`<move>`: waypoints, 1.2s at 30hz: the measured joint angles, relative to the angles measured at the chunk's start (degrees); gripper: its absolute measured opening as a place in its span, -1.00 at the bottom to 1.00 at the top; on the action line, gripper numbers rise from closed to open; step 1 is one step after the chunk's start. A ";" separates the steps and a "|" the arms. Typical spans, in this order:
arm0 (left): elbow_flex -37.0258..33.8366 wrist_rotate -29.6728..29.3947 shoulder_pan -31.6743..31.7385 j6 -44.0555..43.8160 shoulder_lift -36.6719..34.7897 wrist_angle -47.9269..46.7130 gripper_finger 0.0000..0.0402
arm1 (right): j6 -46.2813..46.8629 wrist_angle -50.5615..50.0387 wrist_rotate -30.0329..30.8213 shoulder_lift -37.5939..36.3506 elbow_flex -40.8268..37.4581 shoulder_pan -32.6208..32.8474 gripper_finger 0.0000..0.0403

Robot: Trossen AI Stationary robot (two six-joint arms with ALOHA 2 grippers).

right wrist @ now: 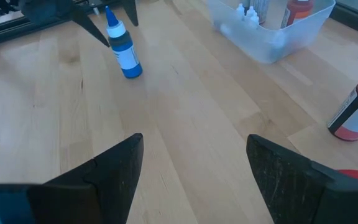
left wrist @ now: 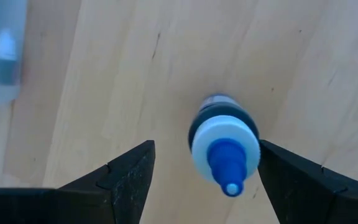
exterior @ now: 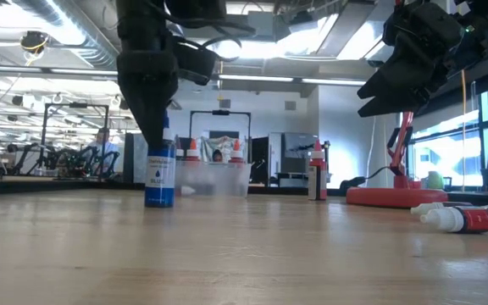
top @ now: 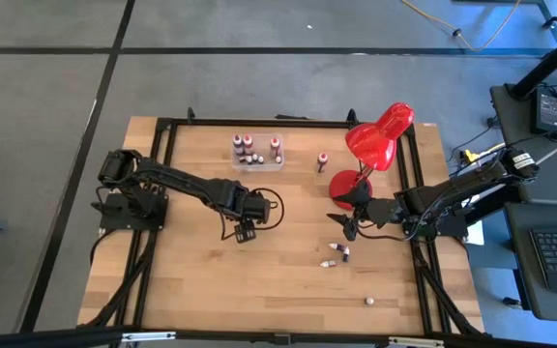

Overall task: Pick & Place food coloring
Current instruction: Put the large blue food coloring bottle into the transparent bin

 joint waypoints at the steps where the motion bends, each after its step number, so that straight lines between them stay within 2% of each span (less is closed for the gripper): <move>1: 0.00 0.04 -0.02 -0.02 0.00 0.12 0.35 | -0.01 0.01 0.00 0.00 0.00 -0.02 0.44; 13: 0.00 -1.60 -0.04 0.81 0.00 0.62 0.35 | -0.02 0.01 0.00 0.00 0.00 -0.01 0.44; 18: -0.02 0.84 0.04 1.51 0.00 0.60 0.35 | -0.02 0.00 0.00 0.00 0.00 -0.01 0.44; 36: -0.02 -0.24 0.46 2.50 0.00 2.24 -0.24 | -0.04 0.02 -0.02 0.00 0.00 -0.01 0.44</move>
